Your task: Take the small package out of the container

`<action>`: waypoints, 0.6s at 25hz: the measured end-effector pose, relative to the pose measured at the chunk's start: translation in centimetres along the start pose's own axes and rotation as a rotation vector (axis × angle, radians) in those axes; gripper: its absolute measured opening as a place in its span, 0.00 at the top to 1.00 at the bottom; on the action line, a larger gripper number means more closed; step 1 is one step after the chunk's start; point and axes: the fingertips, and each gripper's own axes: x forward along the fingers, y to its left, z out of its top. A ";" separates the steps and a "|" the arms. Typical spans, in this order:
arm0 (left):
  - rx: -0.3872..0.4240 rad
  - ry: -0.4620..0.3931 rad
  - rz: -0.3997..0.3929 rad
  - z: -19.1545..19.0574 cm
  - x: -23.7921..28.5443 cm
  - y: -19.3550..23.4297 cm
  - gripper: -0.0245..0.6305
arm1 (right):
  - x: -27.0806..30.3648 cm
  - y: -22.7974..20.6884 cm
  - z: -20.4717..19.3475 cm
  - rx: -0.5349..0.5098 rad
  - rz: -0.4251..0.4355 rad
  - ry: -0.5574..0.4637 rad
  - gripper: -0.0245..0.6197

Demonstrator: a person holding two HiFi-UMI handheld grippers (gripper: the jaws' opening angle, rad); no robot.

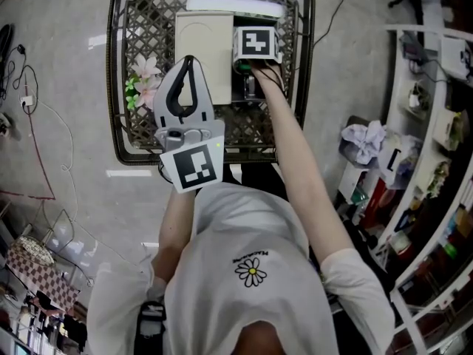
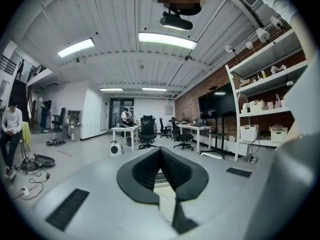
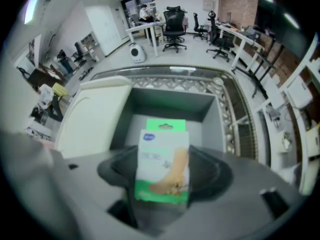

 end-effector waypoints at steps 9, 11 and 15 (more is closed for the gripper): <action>0.008 0.000 -0.001 0.1 -0.6 -0.5 0.93 | 0.0 -0.1 0.5 -0.003 0.009 -0.051 0.48; 0.011 0.001 0.007 0.2 -0.6 -0.4 0.93 | -0.1 -0.1 0.5 0.000 0.011 -0.063 0.48; 0.013 -0.001 0.022 0.6 -0.9 -0.3 0.93 | -0.6 -0.3 0.7 0.036 0.021 -0.086 0.48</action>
